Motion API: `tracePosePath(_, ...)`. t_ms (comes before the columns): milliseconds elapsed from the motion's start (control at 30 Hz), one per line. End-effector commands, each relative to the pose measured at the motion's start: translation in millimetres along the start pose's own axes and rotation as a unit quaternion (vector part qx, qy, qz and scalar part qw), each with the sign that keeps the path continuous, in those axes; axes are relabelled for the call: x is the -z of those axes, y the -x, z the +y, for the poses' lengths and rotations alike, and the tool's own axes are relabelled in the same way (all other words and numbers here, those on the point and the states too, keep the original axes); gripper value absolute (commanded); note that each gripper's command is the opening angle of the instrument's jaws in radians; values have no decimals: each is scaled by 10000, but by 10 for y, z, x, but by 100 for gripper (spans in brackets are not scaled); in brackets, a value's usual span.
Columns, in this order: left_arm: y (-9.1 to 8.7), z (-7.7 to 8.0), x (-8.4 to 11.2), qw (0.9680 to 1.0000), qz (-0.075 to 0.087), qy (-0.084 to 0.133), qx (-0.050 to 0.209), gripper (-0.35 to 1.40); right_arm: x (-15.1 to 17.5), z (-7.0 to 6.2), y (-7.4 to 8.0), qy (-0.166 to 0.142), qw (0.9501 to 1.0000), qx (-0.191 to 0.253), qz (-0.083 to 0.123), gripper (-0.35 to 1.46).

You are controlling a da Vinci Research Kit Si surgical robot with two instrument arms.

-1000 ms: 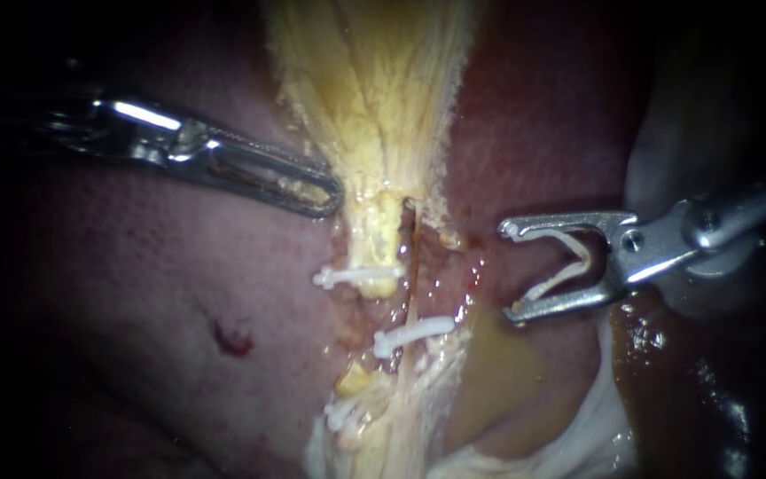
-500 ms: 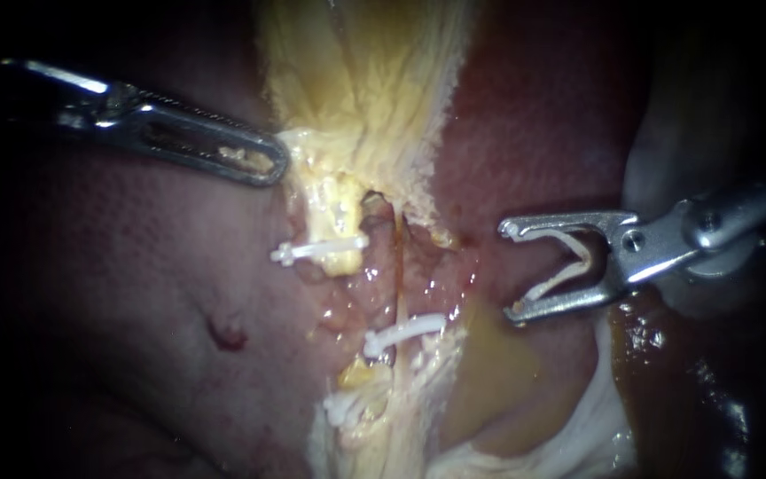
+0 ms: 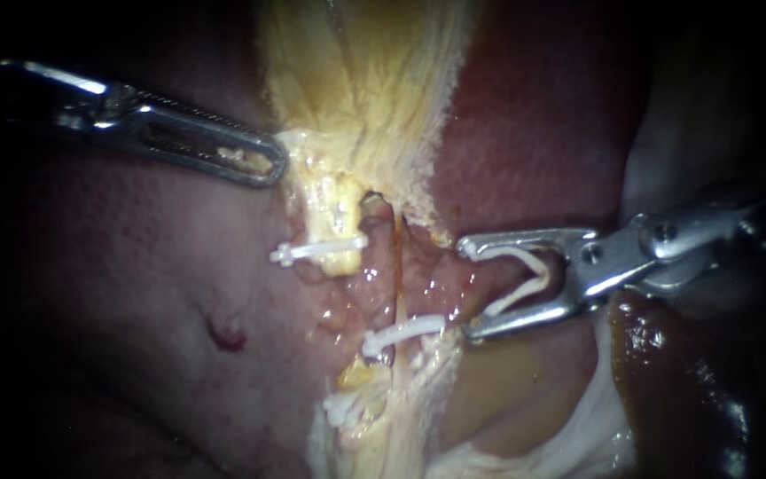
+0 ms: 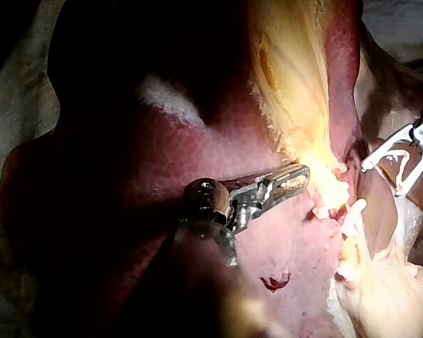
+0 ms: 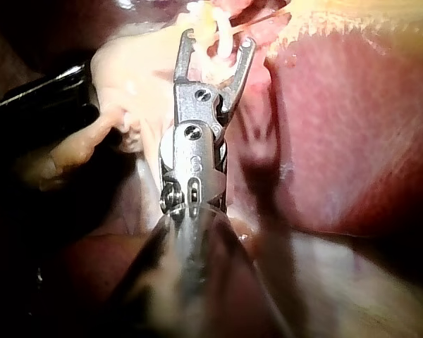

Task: Clipping second clip right tube

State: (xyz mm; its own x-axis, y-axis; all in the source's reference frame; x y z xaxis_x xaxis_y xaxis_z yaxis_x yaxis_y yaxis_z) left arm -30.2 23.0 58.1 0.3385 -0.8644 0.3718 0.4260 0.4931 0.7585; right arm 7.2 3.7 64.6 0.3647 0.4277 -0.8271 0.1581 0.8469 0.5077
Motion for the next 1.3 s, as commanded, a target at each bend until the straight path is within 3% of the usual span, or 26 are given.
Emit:
tracePosePath(33, 0, 0, 0, 10000, 1, 0, -1, -35, -6, 1, 4, -30, 10000, -59, -2, 50)
tracePosePath(500, -1, 0, -2, 10000, -2, 7, -3, -35, -45, 25, 41, -75, 9985, -542, 3, 50)
tracePosePath(900, -2, 1, -4, 10000, -4, 10, -5, -35, -76, 31, 43, -402, 9950, -856, 322, 50)
tracePosePath(1167, -2, 1, -4, 10000, -4, 10, -5, -35, -86, 30, 41, -771, 9870, -1204, 730, 50)
tracePosePath(1300, -2, 1, -4, 10000, -4, 10, -5, -35, -87, 26, 38, -954, 9843, -1286, 747, 49)
